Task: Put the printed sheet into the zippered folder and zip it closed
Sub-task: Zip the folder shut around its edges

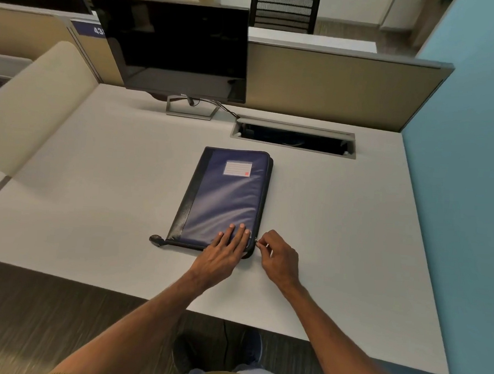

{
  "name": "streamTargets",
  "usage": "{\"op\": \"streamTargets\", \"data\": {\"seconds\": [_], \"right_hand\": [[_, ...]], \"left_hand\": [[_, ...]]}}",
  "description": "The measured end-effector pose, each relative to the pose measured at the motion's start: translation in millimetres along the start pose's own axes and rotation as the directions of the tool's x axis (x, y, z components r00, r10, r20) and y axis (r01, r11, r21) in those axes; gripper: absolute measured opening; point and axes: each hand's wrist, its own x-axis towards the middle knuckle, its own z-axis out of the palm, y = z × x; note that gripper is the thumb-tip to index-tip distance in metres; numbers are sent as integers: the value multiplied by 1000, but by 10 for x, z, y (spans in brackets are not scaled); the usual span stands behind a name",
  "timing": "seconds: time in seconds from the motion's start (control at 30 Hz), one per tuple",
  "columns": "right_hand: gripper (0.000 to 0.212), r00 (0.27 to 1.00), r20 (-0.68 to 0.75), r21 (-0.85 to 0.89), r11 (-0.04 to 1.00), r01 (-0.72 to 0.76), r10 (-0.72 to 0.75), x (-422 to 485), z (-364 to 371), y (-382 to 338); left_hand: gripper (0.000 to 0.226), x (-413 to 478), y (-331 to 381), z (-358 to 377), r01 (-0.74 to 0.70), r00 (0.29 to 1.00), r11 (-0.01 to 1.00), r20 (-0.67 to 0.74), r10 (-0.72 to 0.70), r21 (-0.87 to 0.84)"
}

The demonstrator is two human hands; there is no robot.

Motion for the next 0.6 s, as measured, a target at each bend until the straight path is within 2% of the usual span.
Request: {"op": "streamTargets", "data": {"seconds": [0.17,0.23,0.4,0.6], "right_hand": [[6,995,42,12,996,89,-90,-138,47,26],[10,998,17,12,999,53,-53,-110,42,13],[21,989,-54,32,990,-139,140,200,63,-66],[21,994,76,34,996,-81,79,314,163,-119]], "left_hand": [[103,-72,-29,1,-22,1000,1000,-1,22,15],[104,-113,-41,-8,-37,999,999,10,37,9],[102,-146,-116,-60,-42,999,999,16,42,-4],[104,-277,-333,-76,-28,1000,1000,-8,28,14]]}}
